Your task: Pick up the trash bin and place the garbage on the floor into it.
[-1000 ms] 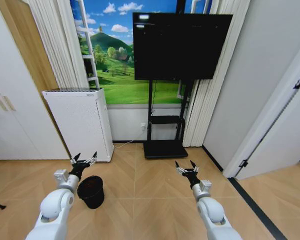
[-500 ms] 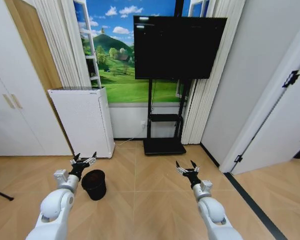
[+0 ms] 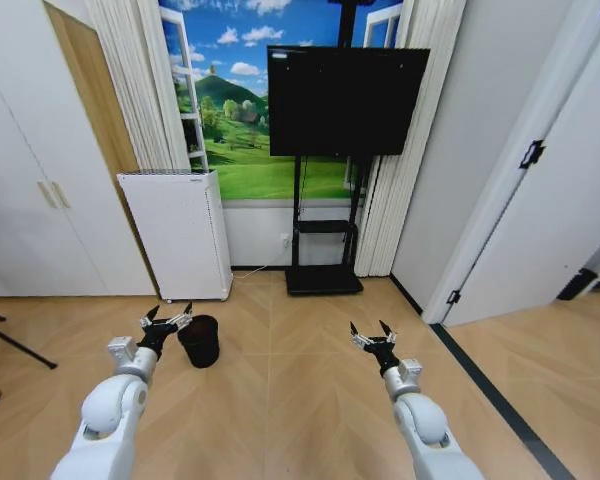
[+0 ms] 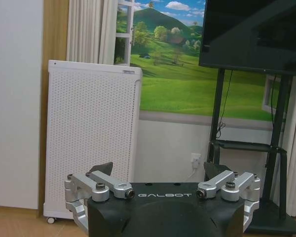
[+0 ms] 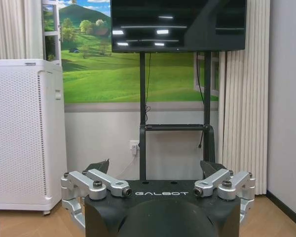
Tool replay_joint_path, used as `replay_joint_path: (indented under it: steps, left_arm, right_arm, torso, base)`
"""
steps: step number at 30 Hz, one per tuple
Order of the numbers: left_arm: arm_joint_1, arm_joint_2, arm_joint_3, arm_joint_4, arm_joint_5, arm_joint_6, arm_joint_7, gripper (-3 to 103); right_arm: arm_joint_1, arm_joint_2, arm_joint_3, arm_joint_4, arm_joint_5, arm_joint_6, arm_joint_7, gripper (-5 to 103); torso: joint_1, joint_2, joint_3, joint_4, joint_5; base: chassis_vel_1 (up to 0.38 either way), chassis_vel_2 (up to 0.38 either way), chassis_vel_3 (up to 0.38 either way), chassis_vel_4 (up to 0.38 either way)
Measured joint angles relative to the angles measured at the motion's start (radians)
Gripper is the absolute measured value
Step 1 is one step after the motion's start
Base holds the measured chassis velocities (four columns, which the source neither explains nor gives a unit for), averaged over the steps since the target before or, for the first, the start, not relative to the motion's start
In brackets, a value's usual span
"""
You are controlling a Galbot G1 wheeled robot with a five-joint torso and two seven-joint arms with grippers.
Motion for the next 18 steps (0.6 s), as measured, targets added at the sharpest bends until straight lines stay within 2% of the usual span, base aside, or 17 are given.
replay_joint_path:
  steps: [2, 5, 6, 9, 13, 14, 18]
  left_arm:
    - [-0.002, -0.001, 0.001, 0.005, 0.0, -0.002, 0.0, 100]
    - [-0.006, -0.002, 0.002, 0.01, 0.0, -0.003, 0.0, 100]
    - [-0.009, -0.003, 0.002, 0.012, 0.0, -0.004, -0.001, 100]
    - [-0.01, -0.004, 0.003, 0.014, 0.0, -0.004, -0.002, 100]
    - [-0.01, -0.004, 0.003, 0.016, 0.0, -0.005, -0.003, 100]
    - [-0.009, -0.005, 0.004, 0.019, 0.0, -0.007, -0.003, 100]
    - [-0.007, -0.006, 0.004, 0.021, -0.001, -0.011, -0.003, 100]
  right_arm:
    - [0.0, 0.001, -0.003, -0.006, -0.002, 0.0, -0.001, 100]
    - [0.002, 0.001, -0.007, -0.014, -0.002, 0.008, -0.002, 100]
    - [0.005, 0.002, -0.011, -0.021, -0.003, 0.015, -0.001, 100]
    - [0.01, 0.002, -0.014, -0.029, -0.003, 0.018, 0.003, 100]
    - [0.014, 0.004, -0.019, -0.035, -0.003, 0.017, 0.009, 100]
    - [0.014, 0.004, -0.02, -0.037, -0.007, 0.017, 0.014, 100]
    - [0.009, 0.005, -0.021, -0.038, -0.021, 0.014, 0.013, 100]
  torso:
    - [0.0, 0.0, 0.0, -0.0004, 0.002]
    - [0.0, 0.0, 0.0, -0.0001, -0.0001]
    - [0.0, -0.001, 0.0, 0.0, 0.0013]
    - [-0.001, -0.001, -0.001, 0.0002, 0.0006]
    - [-0.001, -0.001, -0.001, 0.0004, 0.0011]
    - [-0.001, -0.001, -0.001, -0.0007, 0.0007]
    - [0.0, -0.002, 0.0, -0.0004, 0.0008]
  base:
    - [0.403, -0.333, -0.401, 0.308]
    - [0.404, -0.303, -0.408, 0.29]
    - [0.366, -0.273, -0.365, 0.247]
    - [0.334, -0.239, -0.295, 0.232]
    - [0.11, -0.062, -0.2, 0.096]
    - [-0.06, -0.061, -0.049, 0.051]
    - [-0.084, -0.025, 0.062, -0.024]
